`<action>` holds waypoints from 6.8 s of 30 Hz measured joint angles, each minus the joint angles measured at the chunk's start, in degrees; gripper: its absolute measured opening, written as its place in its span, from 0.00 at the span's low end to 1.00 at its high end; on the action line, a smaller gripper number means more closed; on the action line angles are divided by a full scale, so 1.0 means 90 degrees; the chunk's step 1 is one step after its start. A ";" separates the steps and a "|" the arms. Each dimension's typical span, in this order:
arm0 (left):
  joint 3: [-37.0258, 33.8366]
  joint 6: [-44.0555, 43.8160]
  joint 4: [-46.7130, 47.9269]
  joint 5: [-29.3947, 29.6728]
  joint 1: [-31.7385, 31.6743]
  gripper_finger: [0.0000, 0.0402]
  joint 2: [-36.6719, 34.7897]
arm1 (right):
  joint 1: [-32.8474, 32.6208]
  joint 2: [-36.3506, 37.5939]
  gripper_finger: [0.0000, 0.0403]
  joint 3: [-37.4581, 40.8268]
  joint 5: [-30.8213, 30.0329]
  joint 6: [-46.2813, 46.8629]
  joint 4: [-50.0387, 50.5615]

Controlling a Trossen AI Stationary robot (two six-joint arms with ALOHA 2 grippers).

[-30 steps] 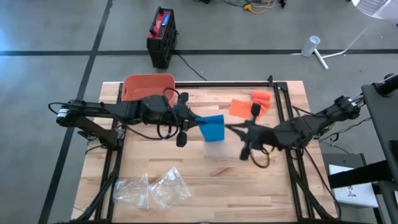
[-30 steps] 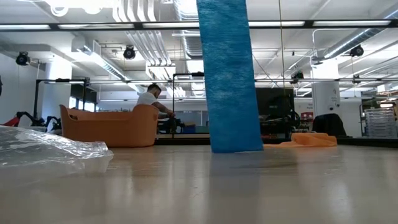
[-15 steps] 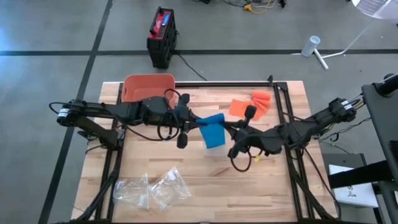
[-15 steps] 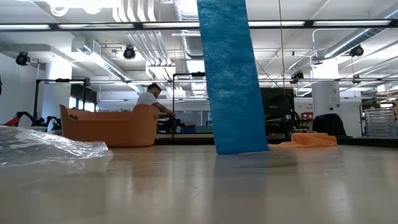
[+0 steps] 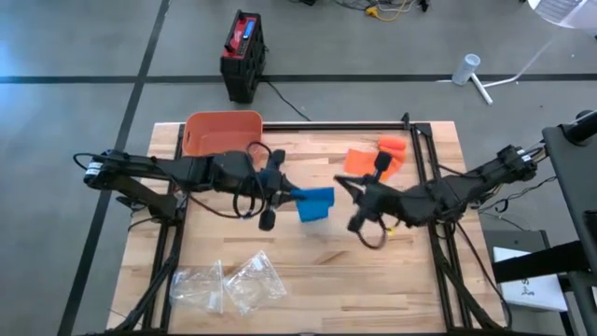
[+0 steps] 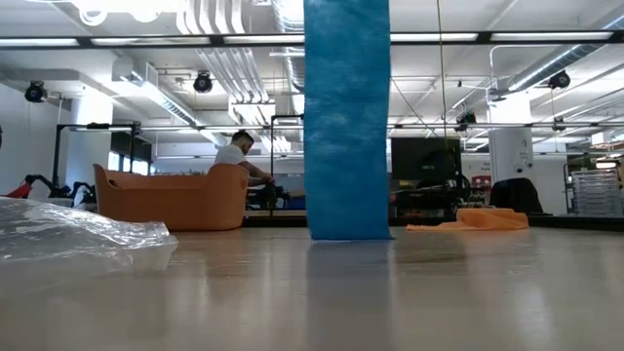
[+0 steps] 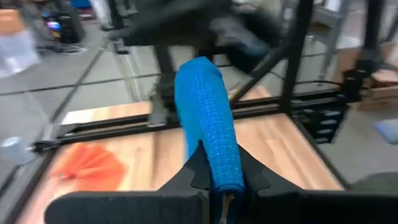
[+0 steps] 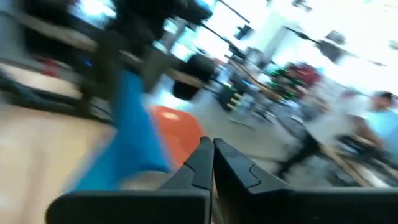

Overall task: Roll bandage
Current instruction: Roll the blue bandage

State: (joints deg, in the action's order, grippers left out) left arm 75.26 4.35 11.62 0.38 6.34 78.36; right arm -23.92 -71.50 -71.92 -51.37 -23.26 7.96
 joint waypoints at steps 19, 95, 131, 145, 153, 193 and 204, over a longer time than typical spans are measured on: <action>-0.0015 0.1550 0.0058 0.0160 0.0201 0.03 0.0000 | 0.0210 -0.0178 0.40 0.0077 0.1985 0.1280 0.0307; -0.0007 0.1332 0.0261 0.0793 0.0421 0.05 -0.0014 | 0.0718 -0.0285 0.37 -0.0379 0.2959 0.2916 0.0657; -0.0017 0.1437 0.0137 0.0475 0.0559 0.05 -0.0036 | 0.0752 -0.0191 0.32 -0.0348 0.2812 0.2583 0.1039; -0.0017 0.0960 -0.0502 -0.0288 0.0564 0.05 -0.0059 | 0.0719 -0.0080 0.37 -0.0521 0.3984 0.2284 0.1141; 0.0005 0.0205 -0.0948 -0.1513 0.0631 0.05 -0.0077 | -0.0358 0.0303 0.30 -0.0353 0.2783 0.1073 0.0884; -0.0037 -0.3366 -0.1408 -0.0621 0.0608 0.05 0.0054 | -0.1271 -0.0353 0.35 -0.0265 0.0466 -0.3931 -0.0350; -0.0141 -0.4206 -0.1255 -0.0614 0.0606 0.06 0.0059 | -0.1273 -0.0862 0.33 -0.0510 0.0047 -0.6376 -0.0341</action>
State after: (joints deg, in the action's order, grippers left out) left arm 74.00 -33.50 0.33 -5.15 11.79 78.89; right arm -35.38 -79.26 -76.51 -50.95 -80.65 4.90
